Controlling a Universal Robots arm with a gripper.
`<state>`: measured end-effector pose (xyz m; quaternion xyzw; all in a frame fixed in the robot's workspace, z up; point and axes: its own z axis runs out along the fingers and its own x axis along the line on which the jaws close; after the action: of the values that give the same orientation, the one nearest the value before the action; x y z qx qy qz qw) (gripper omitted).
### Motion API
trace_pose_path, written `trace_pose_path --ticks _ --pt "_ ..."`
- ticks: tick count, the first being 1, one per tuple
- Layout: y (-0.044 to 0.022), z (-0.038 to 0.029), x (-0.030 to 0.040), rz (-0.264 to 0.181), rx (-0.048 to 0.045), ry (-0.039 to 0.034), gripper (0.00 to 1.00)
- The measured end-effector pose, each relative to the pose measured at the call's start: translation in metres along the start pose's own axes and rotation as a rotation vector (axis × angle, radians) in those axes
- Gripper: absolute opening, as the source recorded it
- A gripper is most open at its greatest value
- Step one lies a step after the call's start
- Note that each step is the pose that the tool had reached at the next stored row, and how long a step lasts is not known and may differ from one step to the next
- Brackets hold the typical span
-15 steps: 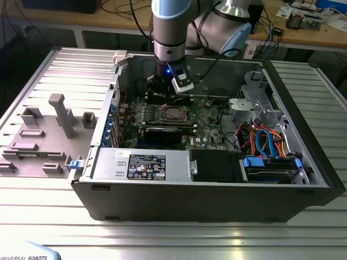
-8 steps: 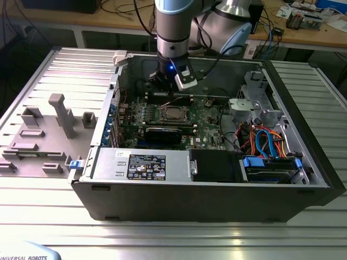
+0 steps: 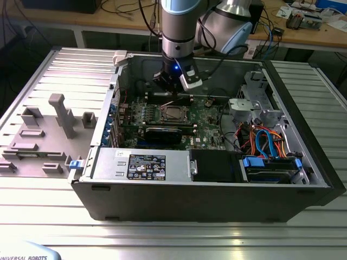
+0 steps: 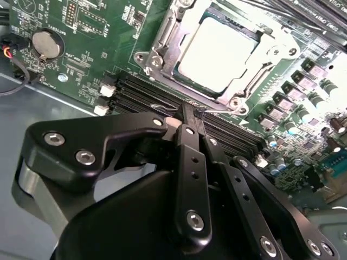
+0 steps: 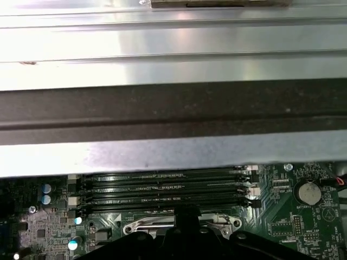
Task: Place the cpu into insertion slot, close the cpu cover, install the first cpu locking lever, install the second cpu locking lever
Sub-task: 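Install the first cpu locking lever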
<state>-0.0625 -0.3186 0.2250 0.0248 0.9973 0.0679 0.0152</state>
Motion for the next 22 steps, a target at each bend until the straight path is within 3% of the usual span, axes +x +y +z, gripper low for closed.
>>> trace_pose_path --ticks 11,19,21,22 --pt "0.0026 0.0012 -0.0078 -0.012 -0.0004 0.0016 0.11" --pt "0.0011 0.0089 -0.011 -0.021 -0.0011 0.0028 0.11" --pt "-0.0001 0.0106 -0.0116 -0.02 -0.0041 0.003 0.11" --pt "-0.0009 0.0116 -0.012 -0.02 -0.0103 0.0036 0.11"
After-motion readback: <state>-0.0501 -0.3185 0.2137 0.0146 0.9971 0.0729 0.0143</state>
